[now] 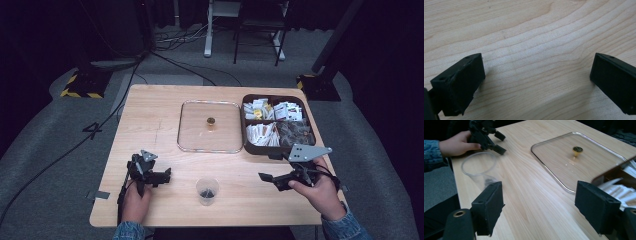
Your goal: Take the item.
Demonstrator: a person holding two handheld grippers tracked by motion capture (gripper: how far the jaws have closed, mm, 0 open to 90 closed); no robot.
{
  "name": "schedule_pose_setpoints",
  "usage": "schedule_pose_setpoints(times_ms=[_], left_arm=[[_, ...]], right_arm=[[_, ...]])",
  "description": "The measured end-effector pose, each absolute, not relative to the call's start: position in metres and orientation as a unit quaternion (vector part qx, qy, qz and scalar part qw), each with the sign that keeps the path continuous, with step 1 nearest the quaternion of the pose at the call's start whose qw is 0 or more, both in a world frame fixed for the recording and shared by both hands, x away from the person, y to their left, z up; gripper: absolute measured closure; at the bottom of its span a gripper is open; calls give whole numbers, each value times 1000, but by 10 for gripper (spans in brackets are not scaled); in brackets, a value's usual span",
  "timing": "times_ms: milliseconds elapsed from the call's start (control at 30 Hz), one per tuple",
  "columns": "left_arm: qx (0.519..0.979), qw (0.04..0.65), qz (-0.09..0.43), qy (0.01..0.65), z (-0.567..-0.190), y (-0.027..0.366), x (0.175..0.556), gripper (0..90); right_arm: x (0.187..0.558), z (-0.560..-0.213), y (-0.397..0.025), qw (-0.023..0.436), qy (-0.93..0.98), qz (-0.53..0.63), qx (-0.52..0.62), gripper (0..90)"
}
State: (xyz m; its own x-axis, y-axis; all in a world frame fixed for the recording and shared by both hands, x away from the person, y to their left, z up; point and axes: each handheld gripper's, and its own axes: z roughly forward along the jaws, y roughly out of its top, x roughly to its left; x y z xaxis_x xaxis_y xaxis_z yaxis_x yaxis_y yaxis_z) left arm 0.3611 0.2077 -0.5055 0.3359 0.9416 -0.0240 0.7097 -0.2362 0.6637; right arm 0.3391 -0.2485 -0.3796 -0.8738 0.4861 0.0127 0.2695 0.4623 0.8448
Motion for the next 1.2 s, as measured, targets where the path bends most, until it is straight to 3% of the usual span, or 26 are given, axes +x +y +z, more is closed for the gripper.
schedule_pose_setpoints(times_ms=[733, 1200], left_arm=[[759, 296, 196, 545, -505, 207, 361, 0], [759, 296, 196, 545, -506, 207, 361, 0]], right_arm=[[357, -427, -314, 138, 842, 418, 313, 234], [367, -467, -335, 139, 839, 394, 348, 180]])
